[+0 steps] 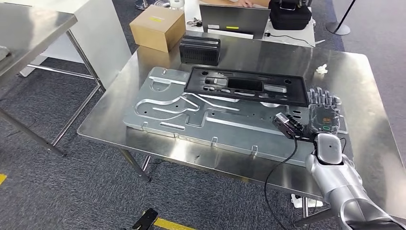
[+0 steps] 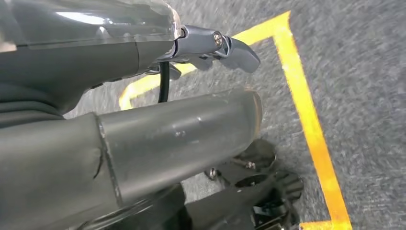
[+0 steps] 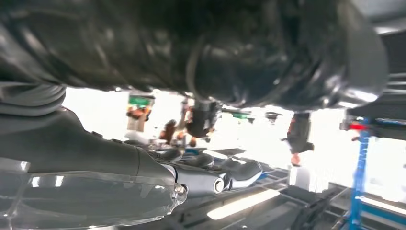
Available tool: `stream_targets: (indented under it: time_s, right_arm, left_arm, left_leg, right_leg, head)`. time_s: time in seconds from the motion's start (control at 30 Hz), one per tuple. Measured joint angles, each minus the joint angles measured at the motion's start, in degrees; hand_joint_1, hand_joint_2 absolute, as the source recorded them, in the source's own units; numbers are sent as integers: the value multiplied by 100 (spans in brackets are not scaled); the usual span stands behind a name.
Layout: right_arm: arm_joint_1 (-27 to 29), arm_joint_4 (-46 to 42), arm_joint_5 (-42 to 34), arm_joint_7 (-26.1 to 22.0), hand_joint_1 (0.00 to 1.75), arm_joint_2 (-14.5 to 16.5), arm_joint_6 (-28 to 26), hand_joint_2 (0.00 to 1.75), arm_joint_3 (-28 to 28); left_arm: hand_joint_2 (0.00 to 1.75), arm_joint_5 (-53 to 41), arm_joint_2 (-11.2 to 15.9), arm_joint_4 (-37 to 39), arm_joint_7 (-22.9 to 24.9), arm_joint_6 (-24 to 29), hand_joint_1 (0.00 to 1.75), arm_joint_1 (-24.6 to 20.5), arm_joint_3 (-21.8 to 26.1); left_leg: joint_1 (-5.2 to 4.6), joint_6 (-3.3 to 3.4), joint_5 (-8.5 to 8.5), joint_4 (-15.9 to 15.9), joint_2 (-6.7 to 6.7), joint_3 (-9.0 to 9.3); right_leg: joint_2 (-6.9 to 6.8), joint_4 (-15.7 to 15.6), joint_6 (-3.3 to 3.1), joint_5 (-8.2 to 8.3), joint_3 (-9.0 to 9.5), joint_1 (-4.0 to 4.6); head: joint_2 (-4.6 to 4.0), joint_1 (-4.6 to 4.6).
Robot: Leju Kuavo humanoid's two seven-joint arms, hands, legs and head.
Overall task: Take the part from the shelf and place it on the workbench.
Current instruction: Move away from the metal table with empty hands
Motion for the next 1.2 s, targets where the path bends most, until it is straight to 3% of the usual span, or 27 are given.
stream_targets:
  time_s: [0.03,0.1,0.17,0.23,0.3,0.33,0.37,0.4,0.47,0.53,0.6,0.67,0.73,0.8,0.83,0.87,0.9,0.97,1.03,1.1,1.13,1.2]
  right_arm:
    - [1,2,2,7,0,-5,1,0,-1]
    - [10,1,2,16,0,-35,1,0,-4]
    - [2,-2,-3,15,0,-71,1,0,-13]
    - [-11,-1,-14,13,0,-92,4,0,-21]
    - [8,2,-23,13,0,-91,9,0,-27]
    - [24,4,-28,13,0,-92,10,0,-29]
    - [35,4,-35,13,0,-93,8,0,-33]
    - [38,4,-45,13,0,-98,5,0,-37]
    - [38,2,-60,13,0,-110,0,0,-43]
    - [41,0,-63,13,0,-124,-2,0,-46]
    - [49,0,-63,13,0,-153,-3,0,-49]
    - [51,-2,-63,13,0,-173,-5,0,-50]
    - [47,-3,-63,13,0,-169,-7,0,-50]
    - [67,-3,-63,12,0,-166,-4,0,-50]
    - [83,-3,-63,12,0,-165,-2,0,-50]
    - [97,-3,-63,11,0,-165,-1,0,-50]
    - [106,-3,-63,11,0,-165,0,0,-50]
    - [109,-3,-63,11,0,-163,1,0,-50]
    - [112,-4,-63,9,0,-161,5,0,-50]
    - [135,-4,-63,0,0,-172,17,0,-50]
    - [151,-4,-63,-7,0,-182,26,0,-50]
    - [154,-5,-63,-14,0,-202,43,0,-51]
  left_arm:
    - [0,-11,8,0,1,-2,0,1,1]
    - [0,-34,-5,0,3,-8,0,-4,0]
    - [0,-51,-16,0,-1,-16,0,-14,1]
    - [0,-63,-21,0,-4,-28,0,-2,1]
    - [0,-69,-20,0,-2,-38,0,33,1]
    - [0,-70,-21,0,-2,-39,0,45,1]
    - [0,-70,-21,0,-2,-39,0,50,1]
    - [0,-70,-22,0,-2,-40,0,50,1]
    - [0,-70,-21,0,-6,-40,0,46,1]
    - [0,-70,-21,0,-9,-40,0,44,1]
    - [0,-70,-21,0,-11,-40,0,40,1]
    - [0,-70,-20,0,-12,-40,0,36,1]
    - [0,-70,-18,0,-12,-40,0,51,1]
    - [0,-70,-18,0,-12,-40,0,80,1]
    - [0,-70,-18,0,-10,-40,0,91,1]
    - [0,-70,-18,0,-8,-40,0,97,1]
    - [0,-70,-18,0,-6,-40,0,100,1]
    - [0,-72,-17,0,-4,-40,0,101,1]
    - [0,-78,-16,0,-3,-42,0,107,1]
    - [0,-87,-16,0,-2,-43,0,110,1]
    - [0,-91,-16,0,-3,-43,0,105,1]
    - [0,-99,-19,0,-5,-43,0,94,1]
  left_leg:
    - [-14,11,10,-51,14,25]
    - [-1,-40,84,-195,162,74]
    - [47,-94,179,-376,320,136]
    - [64,-123,222,-442,465,143]
    - [65,-141,217,-421,634,114]
    - [66,-154,208,-403,719,99]
    - [68,-172,195,-379,798,86]
    - [69,-197,175,-348,875,79]
    - [50,-261,128,-292,998,74]
    - [28,-322,100,-270,1093,87]
    - [28,-377,80,-263,1177,100]
    - [59,-450,-83,-81,975,39]
    - [101,-518,-461,523,632,-205]
    - [125,-552,-759,1229,524,-505]
    - [134,-559,-765,1369,515,-559]
    - [143,-556,-652,1270,504,-501]
    - [151,-544,-457,957,464,-342]
    - [177,-512,-112,162,225,36]
    - [183,-490,-19,-221,57,204]
    - [179,-449,-4,-266,145,214]
    - [185,-408,27,-299,217,220]
    - [197,-315,93,-378,361,228]
  right_leg:
    - [64,-17,33,22,-9,-12]
    - [145,-64,106,57,-15,-13]
    - [-113,102,163,-99,-101,21]
    - [-515,685,220,-466,-359,3]
    - [-678,1230,287,-688,-583,-44]
    - [-711,1254,315,-657,-569,-68]
    - [-745,1056,335,-534,-437,-88]
    - [-820,665,347,-372,-201,-98]
    - [-1017,24,291,-176,181,-78]
    - [-1064,-143,198,-149,258,-38]
    - [-940,-179,132,-108,248,-49]
    - [-831,-216,60,-61,243,-89]
    - [-721,-234,9,-25,220,-114]
    - [-581,-232,-1,-2,188,-120]
    - [-504,-231,6,8,178,-122]
    - [-424,-228,18,18,173,-126]
    - [-348,-225,32,28,172,-131]
    - [-211,-211,72,45,155,-138]
    - [-89,-212,146,83,107,-141]
    - [37,-242,238,136,70,-151]
    - [11,-232,269,132,49,-150]
    - [-266,43,310,-65,-89,-132]
  head:
    - [0,-2]
    - [0,-22]
    - [0,-2]
    - [0,24]
    - [0,27]
    - [0,27]
    - [0,27]
    - [0,28]
    - [0,27]
    - [0,24]
    - [0,23]
    - [0,22]
    - [0,20]
    - [0,19]
    - [0,19]
    - [0,19]
    - [0,19]
    - [0,20]
    - [0,21]
    - [0,21]
    - [0,24]
    - [0,54]
